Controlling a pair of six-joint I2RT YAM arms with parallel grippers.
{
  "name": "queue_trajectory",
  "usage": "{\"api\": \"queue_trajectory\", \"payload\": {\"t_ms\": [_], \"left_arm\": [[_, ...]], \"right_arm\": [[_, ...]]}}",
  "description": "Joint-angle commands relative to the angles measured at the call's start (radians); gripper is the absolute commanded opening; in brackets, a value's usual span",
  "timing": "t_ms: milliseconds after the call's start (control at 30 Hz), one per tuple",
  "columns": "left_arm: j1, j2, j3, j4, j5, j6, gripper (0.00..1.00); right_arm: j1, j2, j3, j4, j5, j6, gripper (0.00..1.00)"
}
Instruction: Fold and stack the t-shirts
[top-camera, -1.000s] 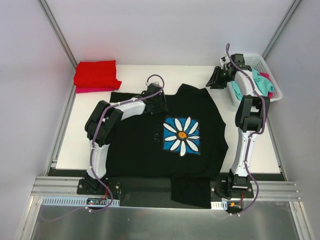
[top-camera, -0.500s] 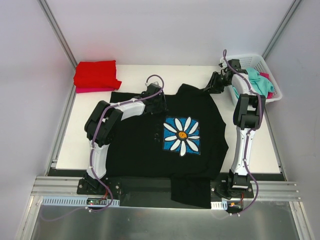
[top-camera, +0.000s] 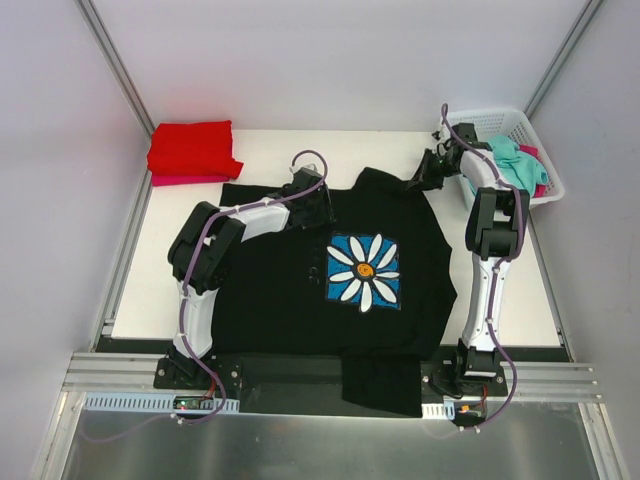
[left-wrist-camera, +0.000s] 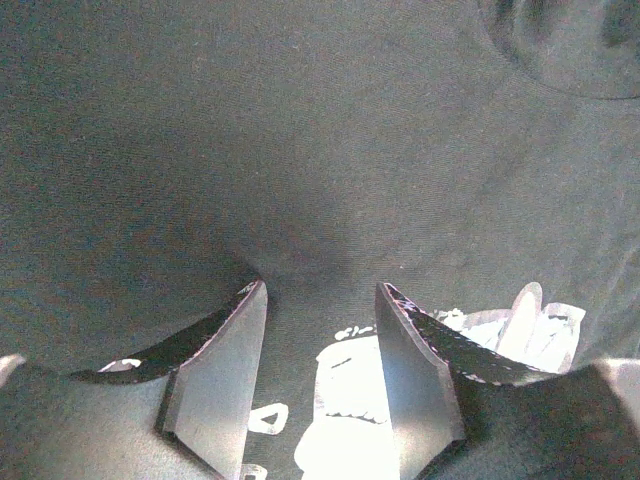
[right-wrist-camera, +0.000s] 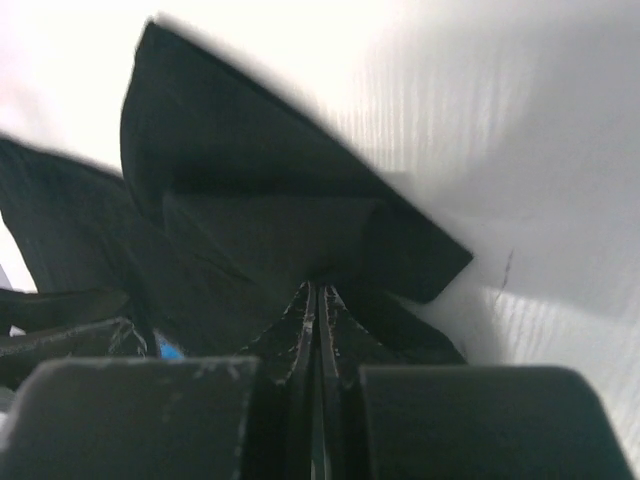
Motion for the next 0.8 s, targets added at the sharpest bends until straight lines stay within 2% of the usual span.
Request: {"api": "queue_trajectory", "payload": {"t_ms": [0, 233, 433, 600, 633, 767], "left_arm": [[-0.004, -0.014, -0.045, -0.074, 0.0, -0.003, 0.48], [-0.004, -0.013, -0.051, -0.075, 0.006, -0.005, 0.48], [-0.004, -0.023, -0.059, -0.074, 0.006, -0.007, 0.48], [-0.004, -0.033, -0.065, -0.074, 0.002, -0.007, 0.48], [-0.002, -0.036, -0.066, -0.074, 0.0, -0.005, 0.48], [-0.001, -0.046, -0.074, -0.074, -0.005, 0.0, 0.48]], "right_arm": [[0.038, -0.152, -0.111, -0.061, -0.06, -0.061, 0.01], [0.116, -0.317, -0.357, -0.071, -0.016, -0.123, 0.01], [0.19, -0.356, -0.414, -0.203, 0.137, -0.199, 0.01], [0.236, -0.341, -0.377, -0.257, 0.239, -0.224, 0.02], [0.236, -0.339, -0.371, -0.254, 0.239, -0.216, 0.06], [0.233, -0.328, -0.311, -0.26, 0.28, -0.192, 0.34]]}}
